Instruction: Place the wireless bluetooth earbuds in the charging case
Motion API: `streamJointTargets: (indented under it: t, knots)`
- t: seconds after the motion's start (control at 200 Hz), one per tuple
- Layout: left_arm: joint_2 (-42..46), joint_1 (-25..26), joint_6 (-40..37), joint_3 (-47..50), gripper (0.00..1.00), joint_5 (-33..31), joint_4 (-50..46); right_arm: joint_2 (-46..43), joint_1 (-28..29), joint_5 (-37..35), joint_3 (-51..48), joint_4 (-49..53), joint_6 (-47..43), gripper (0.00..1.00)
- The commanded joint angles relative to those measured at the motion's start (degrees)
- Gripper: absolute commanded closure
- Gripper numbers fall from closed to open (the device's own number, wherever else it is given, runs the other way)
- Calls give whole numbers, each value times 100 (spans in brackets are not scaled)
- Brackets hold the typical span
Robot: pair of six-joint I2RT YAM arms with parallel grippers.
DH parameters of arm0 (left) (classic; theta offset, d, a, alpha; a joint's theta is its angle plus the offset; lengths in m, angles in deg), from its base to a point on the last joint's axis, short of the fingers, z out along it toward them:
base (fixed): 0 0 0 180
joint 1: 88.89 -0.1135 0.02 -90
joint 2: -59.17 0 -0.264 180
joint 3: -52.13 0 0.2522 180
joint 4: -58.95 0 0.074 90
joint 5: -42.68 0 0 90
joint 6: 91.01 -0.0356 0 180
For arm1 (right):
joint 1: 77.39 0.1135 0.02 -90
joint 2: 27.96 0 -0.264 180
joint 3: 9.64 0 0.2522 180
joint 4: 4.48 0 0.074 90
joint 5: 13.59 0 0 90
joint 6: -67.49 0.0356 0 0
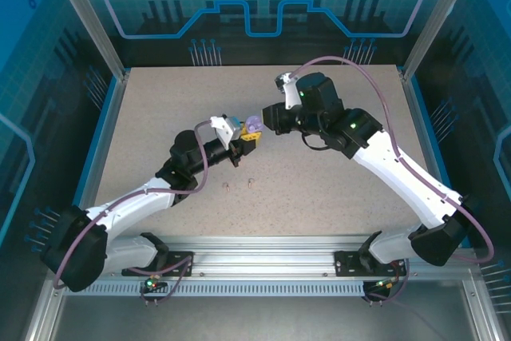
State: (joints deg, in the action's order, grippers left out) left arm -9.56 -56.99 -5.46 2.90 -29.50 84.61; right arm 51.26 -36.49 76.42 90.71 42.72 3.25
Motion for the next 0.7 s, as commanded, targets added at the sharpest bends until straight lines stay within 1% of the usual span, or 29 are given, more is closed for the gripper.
streamJointTargets:
  t: [0.0, 0.695]
  knots:
    - [-36, 52, 17, -207, 100, 142, -7, 65, 128, -159, 152, -85, -212, 78]
    - [-35, 73, 5, -295, 100, 143, -56, 390, 216, -212, 132, -282, -175, 79]
